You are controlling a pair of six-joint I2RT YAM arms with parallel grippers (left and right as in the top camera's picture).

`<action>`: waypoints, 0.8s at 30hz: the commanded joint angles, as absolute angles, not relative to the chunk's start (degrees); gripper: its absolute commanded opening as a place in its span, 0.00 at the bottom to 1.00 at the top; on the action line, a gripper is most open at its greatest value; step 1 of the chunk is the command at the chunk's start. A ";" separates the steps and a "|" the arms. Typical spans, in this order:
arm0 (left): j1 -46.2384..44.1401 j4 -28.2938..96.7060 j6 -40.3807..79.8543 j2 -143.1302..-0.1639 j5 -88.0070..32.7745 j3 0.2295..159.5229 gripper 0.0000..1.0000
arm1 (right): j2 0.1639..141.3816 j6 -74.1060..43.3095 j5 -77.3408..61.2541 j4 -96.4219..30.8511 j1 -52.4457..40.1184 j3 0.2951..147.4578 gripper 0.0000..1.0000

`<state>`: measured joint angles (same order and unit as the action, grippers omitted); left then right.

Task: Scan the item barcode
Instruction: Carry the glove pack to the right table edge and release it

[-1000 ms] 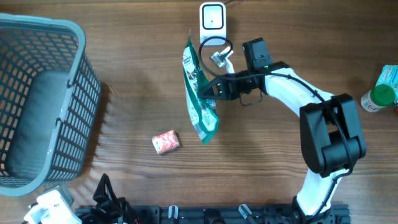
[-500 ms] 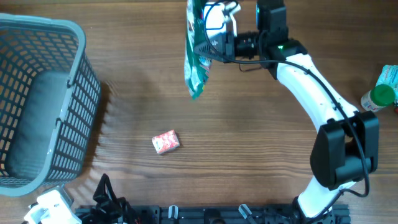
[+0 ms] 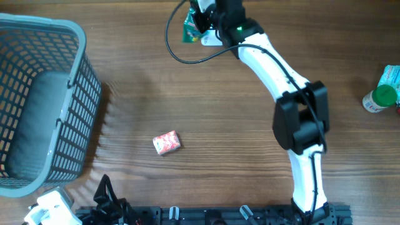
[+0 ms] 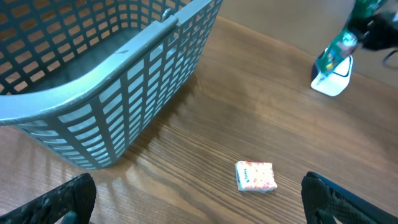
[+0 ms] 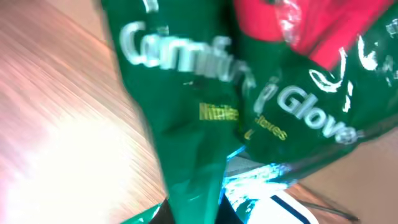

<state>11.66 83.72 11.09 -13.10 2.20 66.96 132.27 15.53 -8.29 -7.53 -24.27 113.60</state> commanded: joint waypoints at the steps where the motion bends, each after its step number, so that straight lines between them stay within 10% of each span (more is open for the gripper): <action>1: 12.01 83.61 11.18 -12.84 1.96 66.96 1.00 | 133.75 25.65 -2.24 -5.48 -24.36 116.75 0.04; 17: 12.01 83.61 11.18 -12.84 1.96 66.96 1.00 | 141.12 40.42 6.70 -11.46 -27.22 121.45 0.04; 24: 12.01 83.61 11.18 -12.84 1.96 66.96 1.00 | 134.15 21.45 5.37 -35.35 -26.30 135.94 0.04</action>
<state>11.66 83.81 11.09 -13.10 2.20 66.96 140.40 31.81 5.61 -30.68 -27.40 130.74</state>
